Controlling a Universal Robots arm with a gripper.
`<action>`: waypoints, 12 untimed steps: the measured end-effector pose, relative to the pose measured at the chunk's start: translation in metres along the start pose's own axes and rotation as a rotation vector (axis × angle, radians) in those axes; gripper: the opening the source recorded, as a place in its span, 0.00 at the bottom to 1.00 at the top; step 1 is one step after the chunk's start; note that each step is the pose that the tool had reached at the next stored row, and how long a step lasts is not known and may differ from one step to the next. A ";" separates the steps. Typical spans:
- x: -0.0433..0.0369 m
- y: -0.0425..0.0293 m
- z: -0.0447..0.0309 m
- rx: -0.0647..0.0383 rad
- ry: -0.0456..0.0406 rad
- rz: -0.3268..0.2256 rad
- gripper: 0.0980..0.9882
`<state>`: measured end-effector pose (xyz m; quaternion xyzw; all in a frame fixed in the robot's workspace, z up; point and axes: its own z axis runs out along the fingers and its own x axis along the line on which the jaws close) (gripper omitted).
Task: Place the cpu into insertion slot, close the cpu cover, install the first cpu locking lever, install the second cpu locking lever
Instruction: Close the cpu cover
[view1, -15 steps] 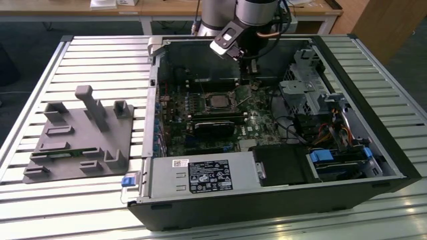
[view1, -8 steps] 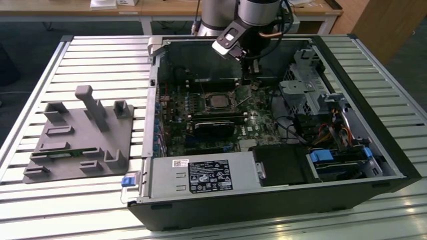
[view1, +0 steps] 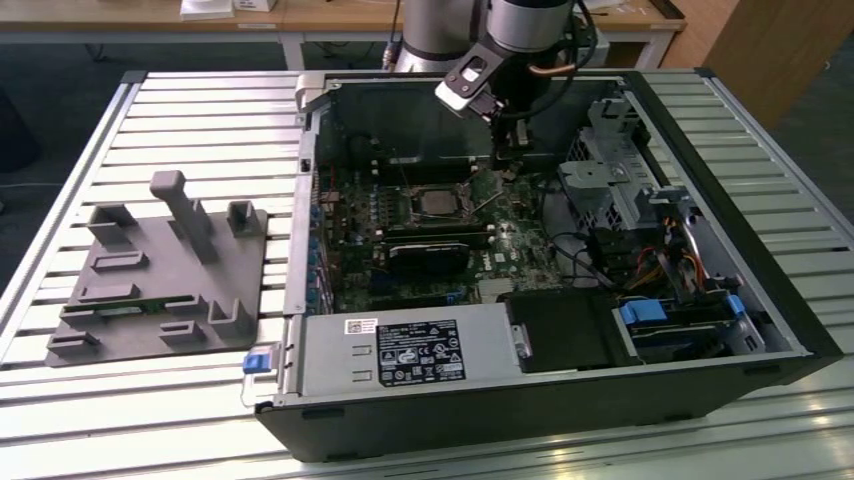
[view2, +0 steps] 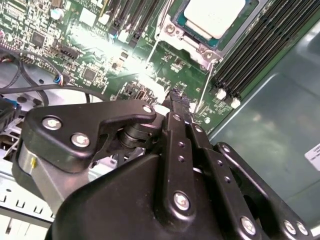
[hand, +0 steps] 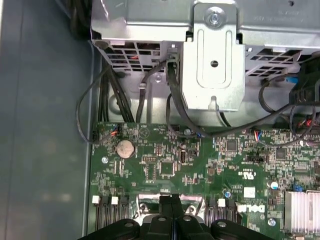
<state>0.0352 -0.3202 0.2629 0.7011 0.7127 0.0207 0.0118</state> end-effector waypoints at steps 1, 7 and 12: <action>0.0000 0.0009 0.0001 0.000 0.0000 0.000 0.01; -0.0001 0.0050 0.0010 0.000 -0.0001 0.000 0.01; -0.0002 0.0095 0.0021 0.001 -0.0003 0.000 0.01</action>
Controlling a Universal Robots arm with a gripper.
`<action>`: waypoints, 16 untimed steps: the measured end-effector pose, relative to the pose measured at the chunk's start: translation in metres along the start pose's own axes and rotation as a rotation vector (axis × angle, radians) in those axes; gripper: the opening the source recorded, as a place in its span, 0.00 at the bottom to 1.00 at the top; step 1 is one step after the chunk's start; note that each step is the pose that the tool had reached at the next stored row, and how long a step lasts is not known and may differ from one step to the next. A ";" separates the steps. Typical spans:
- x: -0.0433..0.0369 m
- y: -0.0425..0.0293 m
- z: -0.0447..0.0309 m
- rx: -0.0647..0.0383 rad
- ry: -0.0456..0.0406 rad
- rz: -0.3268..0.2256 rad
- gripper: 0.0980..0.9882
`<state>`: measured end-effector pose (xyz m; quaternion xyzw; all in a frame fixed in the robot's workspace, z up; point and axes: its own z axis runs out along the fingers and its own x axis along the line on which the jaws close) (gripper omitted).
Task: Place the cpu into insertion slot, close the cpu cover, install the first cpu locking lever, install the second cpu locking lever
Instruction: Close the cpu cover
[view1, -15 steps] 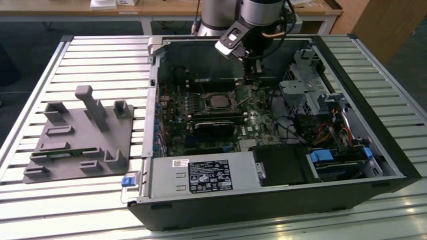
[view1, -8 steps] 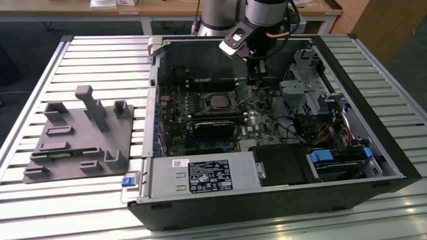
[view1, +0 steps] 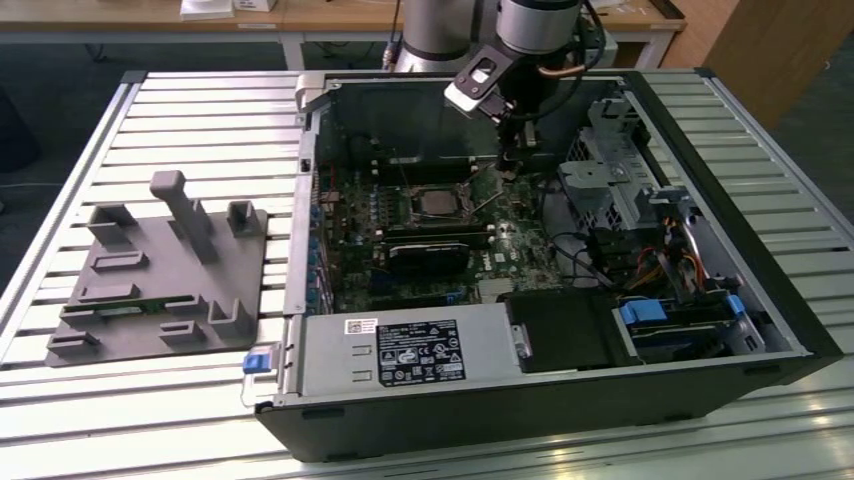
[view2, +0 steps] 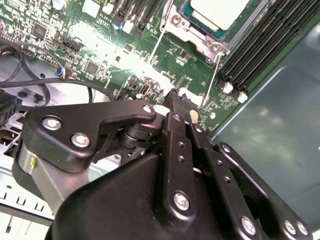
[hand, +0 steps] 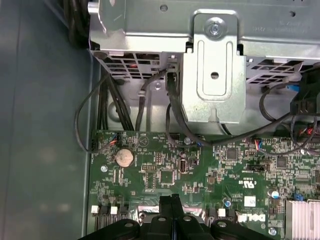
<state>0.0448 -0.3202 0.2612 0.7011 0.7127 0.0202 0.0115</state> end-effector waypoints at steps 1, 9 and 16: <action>0.0000 0.0008 0.0001 0.000 -0.0002 0.000 0.01; 0.0002 0.0063 0.0040 0.001 -0.0008 0.000 0.01; 0.0009 0.0122 0.0083 0.004 -0.0010 0.000 0.01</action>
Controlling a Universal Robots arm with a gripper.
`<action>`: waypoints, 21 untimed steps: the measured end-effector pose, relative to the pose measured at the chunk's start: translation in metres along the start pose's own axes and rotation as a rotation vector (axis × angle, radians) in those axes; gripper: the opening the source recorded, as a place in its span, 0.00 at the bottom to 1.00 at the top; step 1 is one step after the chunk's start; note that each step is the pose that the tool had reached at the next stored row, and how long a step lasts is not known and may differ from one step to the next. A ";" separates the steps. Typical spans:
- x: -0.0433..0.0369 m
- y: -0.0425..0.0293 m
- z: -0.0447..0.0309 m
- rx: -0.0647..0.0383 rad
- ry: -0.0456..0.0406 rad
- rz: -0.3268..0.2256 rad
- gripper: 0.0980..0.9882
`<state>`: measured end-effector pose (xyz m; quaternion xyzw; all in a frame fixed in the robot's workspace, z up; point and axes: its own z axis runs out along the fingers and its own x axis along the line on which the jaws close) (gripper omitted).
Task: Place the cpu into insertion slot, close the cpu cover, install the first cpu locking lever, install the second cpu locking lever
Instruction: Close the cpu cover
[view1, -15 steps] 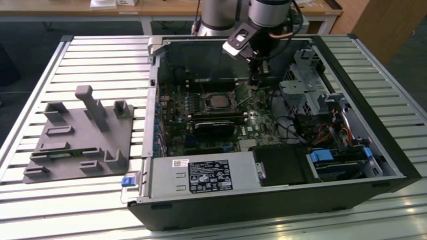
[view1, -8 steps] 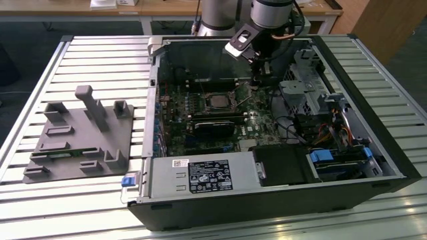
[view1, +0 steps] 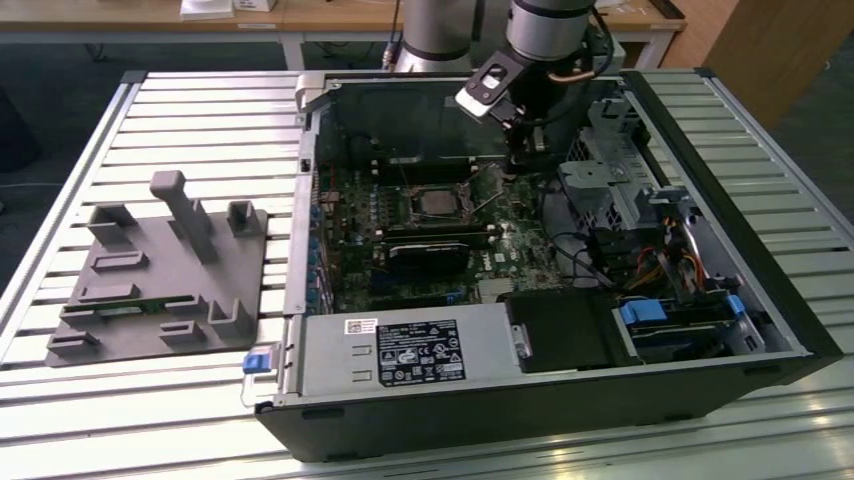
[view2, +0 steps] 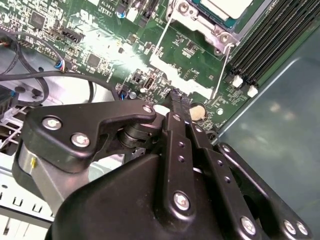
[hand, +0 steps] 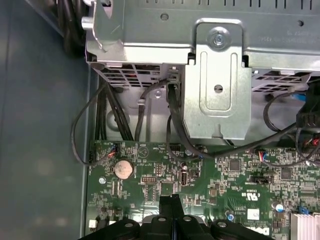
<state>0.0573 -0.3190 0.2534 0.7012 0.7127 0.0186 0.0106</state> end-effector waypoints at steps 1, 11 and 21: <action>0.0003 0.0008 0.0005 0.000 -0.0001 0.000 0.01; 0.0023 0.0004 0.0120 0.004 -0.0002 0.000 0.01; 0.0027 -0.0253 0.0113 0.004 0.0000 0.000 0.01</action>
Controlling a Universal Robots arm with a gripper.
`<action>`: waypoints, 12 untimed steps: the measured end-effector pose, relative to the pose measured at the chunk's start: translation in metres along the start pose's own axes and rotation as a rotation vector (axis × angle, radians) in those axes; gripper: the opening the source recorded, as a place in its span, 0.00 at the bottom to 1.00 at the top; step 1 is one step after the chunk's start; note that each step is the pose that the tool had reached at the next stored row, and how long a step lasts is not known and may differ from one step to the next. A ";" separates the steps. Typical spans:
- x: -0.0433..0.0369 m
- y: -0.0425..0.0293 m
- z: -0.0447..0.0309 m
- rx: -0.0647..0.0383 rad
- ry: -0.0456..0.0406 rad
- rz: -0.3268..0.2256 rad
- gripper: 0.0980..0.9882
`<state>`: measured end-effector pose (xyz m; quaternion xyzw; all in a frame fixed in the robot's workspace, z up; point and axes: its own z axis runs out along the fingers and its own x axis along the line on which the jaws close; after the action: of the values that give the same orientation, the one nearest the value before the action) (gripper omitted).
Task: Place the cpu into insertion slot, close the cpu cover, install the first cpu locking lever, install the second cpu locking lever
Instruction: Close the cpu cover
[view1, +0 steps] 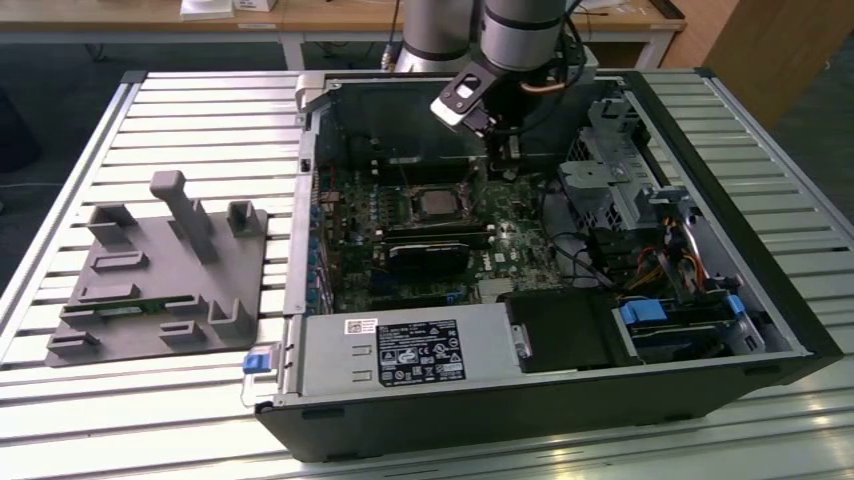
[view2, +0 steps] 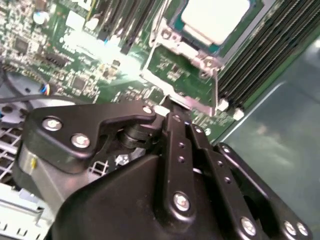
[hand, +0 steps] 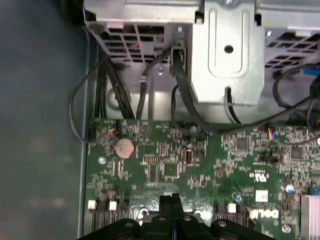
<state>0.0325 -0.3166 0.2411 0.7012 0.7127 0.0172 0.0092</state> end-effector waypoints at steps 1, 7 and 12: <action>0.0000 -0.0015 -0.0001 0.000 -0.0001 0.000 0.01; 0.0002 -0.0076 -0.0003 0.002 -0.0002 0.000 0.01; 0.0003 -0.0203 -0.0005 0.002 0.0001 0.000 0.01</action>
<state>0.0121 -0.3165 0.2409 0.7012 0.7127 0.0165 0.0085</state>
